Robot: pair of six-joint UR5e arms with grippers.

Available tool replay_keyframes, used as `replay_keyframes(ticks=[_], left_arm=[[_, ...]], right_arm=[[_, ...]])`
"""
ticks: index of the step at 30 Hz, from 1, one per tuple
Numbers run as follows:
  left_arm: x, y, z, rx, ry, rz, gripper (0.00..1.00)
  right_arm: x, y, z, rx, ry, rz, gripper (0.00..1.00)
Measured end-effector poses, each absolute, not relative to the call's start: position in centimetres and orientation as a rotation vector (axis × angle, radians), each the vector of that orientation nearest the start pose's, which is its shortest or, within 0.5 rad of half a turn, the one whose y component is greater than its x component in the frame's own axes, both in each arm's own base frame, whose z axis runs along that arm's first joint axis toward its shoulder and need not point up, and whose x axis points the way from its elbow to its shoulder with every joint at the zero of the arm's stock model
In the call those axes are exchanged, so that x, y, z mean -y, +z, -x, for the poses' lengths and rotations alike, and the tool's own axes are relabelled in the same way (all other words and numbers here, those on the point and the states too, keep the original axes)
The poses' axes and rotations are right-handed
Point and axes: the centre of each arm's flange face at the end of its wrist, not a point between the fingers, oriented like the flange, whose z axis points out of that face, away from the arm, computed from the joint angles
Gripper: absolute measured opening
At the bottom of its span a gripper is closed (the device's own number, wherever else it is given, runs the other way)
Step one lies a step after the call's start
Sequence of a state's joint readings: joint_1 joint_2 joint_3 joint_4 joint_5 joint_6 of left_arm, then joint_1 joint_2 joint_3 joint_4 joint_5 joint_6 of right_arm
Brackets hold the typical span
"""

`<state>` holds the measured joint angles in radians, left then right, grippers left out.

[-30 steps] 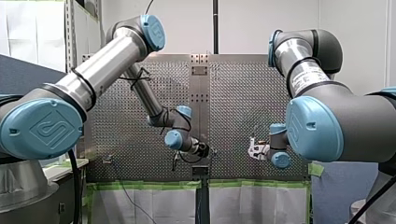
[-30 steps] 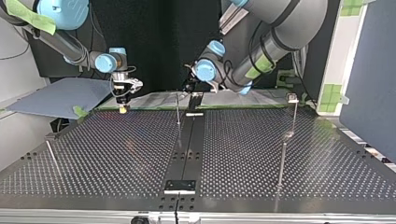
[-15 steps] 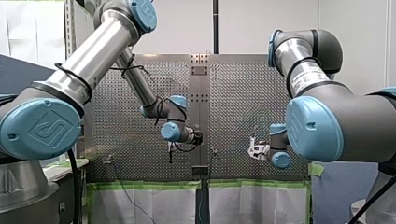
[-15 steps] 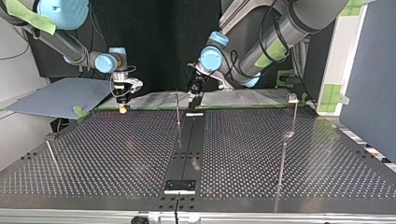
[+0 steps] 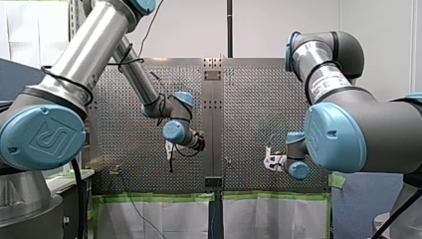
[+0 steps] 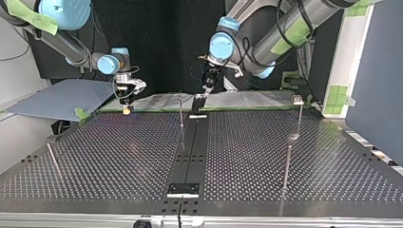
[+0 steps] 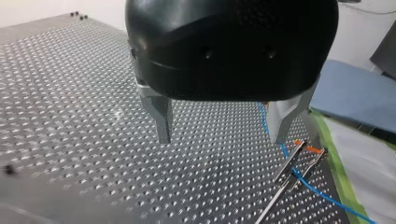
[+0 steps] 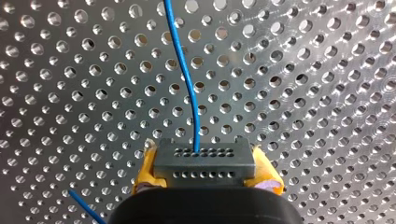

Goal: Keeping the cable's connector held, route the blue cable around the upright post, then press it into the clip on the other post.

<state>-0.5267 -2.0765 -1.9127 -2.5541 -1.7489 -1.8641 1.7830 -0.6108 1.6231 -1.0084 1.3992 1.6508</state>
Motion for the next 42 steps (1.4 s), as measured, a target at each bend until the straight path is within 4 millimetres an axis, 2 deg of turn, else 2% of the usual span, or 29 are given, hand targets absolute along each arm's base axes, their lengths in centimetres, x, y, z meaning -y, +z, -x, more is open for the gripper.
replay_keyframes(ticks=[24,42], left_arm=[[31.7,15.7,-32.1,-1.842,-0.340,-0.043,1.00],[31.4,15.8,-31.5,-1.844,-0.340,-0.045,1.00]], right_arm=[[61.1,-2.6,-28.2,1.083,1.530,-1.469,0.00],[61.0,-2.6,-28.1,1.084,1.528,-1.472,0.00]])
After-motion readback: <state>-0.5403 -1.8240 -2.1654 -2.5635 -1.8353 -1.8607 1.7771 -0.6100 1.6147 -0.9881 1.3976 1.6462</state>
